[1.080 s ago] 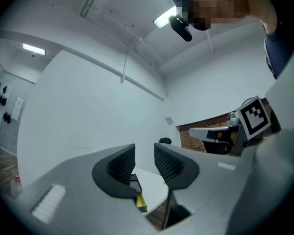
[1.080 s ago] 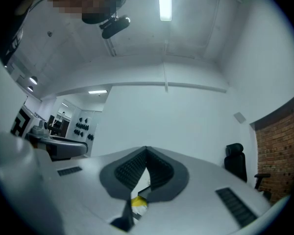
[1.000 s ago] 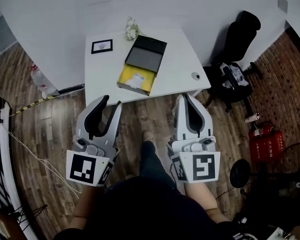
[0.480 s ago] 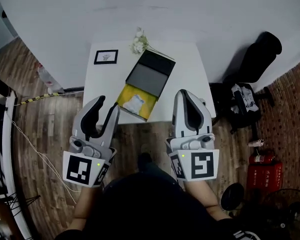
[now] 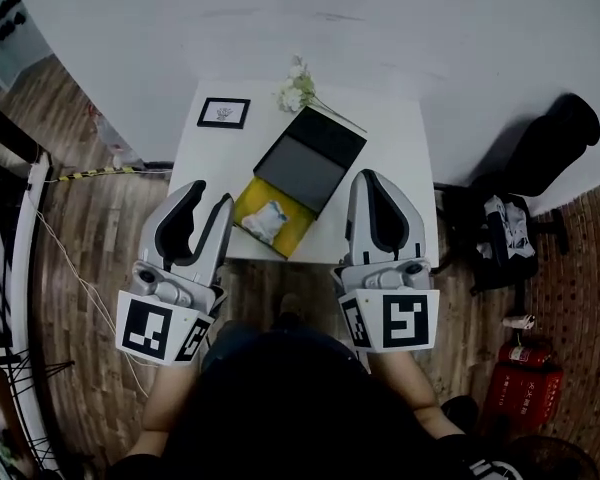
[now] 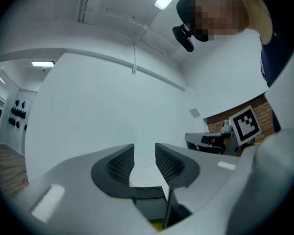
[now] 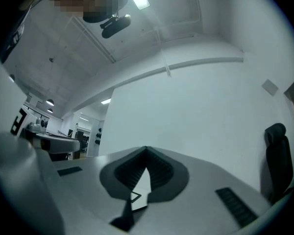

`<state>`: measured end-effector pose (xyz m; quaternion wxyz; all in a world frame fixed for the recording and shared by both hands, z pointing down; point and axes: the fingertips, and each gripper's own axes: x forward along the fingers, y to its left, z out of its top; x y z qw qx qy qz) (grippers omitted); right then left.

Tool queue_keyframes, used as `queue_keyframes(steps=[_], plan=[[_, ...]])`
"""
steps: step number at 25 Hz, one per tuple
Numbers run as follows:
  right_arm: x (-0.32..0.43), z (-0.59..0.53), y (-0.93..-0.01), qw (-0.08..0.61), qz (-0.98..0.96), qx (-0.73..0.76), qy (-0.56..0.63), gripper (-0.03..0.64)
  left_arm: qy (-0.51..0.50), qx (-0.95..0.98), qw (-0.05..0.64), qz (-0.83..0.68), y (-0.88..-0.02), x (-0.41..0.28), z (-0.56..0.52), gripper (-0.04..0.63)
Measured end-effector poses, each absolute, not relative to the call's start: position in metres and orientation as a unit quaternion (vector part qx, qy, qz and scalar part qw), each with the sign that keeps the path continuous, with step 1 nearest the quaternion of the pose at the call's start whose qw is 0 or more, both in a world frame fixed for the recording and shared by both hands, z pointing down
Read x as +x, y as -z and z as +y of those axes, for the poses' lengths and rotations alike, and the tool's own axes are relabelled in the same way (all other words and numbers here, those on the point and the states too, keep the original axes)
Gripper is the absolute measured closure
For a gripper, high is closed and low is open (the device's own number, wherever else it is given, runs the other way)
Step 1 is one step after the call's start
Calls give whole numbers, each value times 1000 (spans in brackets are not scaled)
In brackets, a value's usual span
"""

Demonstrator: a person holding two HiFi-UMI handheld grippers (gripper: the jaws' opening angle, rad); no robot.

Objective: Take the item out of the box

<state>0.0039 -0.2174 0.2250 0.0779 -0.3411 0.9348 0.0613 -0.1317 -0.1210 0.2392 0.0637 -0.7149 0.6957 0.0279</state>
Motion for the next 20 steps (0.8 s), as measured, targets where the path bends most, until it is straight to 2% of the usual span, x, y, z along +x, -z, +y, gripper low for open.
queue_keyframes(steps=[13, 20], plan=[[9, -237, -257, 56, 944, -323, -40, 606, -5, -721, 60, 690, -252, -124, -150, 451], [13, -246, -276, 39, 935, -351, -32, 606, -1, -745, 35, 666, -277, -119, -174, 451]])
